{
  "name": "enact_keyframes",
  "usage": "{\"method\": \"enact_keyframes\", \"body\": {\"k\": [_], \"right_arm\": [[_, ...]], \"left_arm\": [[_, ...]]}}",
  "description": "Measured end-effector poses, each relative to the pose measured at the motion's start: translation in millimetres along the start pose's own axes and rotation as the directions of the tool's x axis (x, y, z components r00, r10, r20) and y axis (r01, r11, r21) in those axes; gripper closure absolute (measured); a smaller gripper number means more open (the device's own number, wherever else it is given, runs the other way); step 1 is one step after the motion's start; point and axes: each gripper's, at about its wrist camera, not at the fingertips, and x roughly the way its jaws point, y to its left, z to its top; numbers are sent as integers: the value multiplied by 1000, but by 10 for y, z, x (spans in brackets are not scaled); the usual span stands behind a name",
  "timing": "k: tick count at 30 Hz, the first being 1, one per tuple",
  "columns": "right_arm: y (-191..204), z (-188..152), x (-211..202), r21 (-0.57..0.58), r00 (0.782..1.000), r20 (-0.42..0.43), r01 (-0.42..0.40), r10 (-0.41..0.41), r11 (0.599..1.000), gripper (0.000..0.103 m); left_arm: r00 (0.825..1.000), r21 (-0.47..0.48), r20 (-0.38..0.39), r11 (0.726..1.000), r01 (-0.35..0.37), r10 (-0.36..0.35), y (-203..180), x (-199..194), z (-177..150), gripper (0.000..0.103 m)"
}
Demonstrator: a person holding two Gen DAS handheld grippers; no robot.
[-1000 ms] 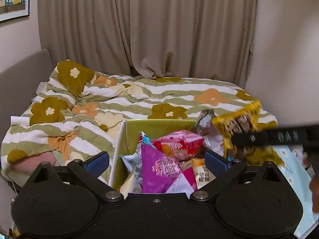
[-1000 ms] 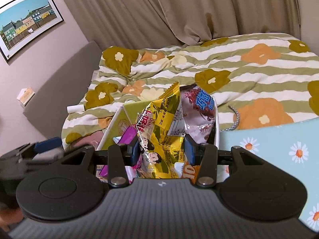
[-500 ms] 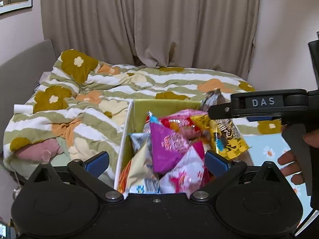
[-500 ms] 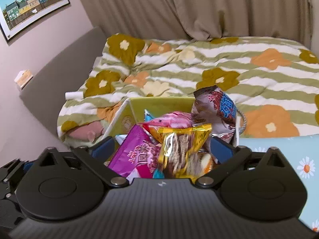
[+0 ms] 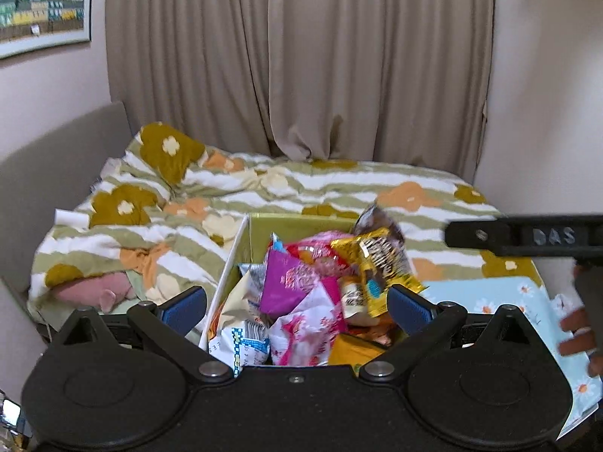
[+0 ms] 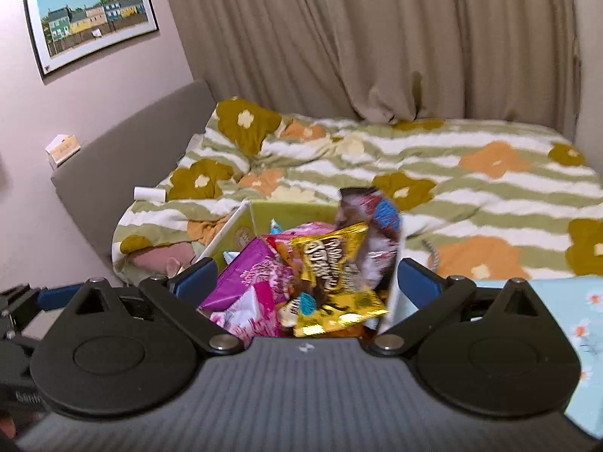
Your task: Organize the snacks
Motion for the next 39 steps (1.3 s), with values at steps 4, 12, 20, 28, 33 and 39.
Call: {"method": "enact_keyframes", "body": {"k": [4, 12, 20, 28, 33, 39], "right_arm": [[-129, -60, -540, -4, 995, 27, 100, -100, 995, 0], [-431, -394, -1264, 11, 967, 41, 251, -251, 968, 0], [-569, -898, -1542, 26, 951, -41, 306, -305, 952, 0], [-669, -1203, -1662, 66, 939, -90, 339, -333, 938, 0], [-676, -1246, -1705, 73, 937, -87, 344, -338, 936, 0], [-699, -1259, -1727, 80, 936, -87, 348, -342, 934, 0]], "left_arm": [[998, -1, 63, 1000, -6, 6, -172, -336, -2, 0], [996, 27, 88, 999, -22, 20, -494, -715, -178, 0], [1000, 67, 31, 998, 3, -5, -739, -816, -495, 0], [1000, 76, -4, 997, 17, -17, -876, -854, -710, 0], [1000, 89, 10, 996, 14, -15, -913, -894, -721, 0], [1000, 104, 21, 995, 13, -15, -952, -901, -707, 0]]}}
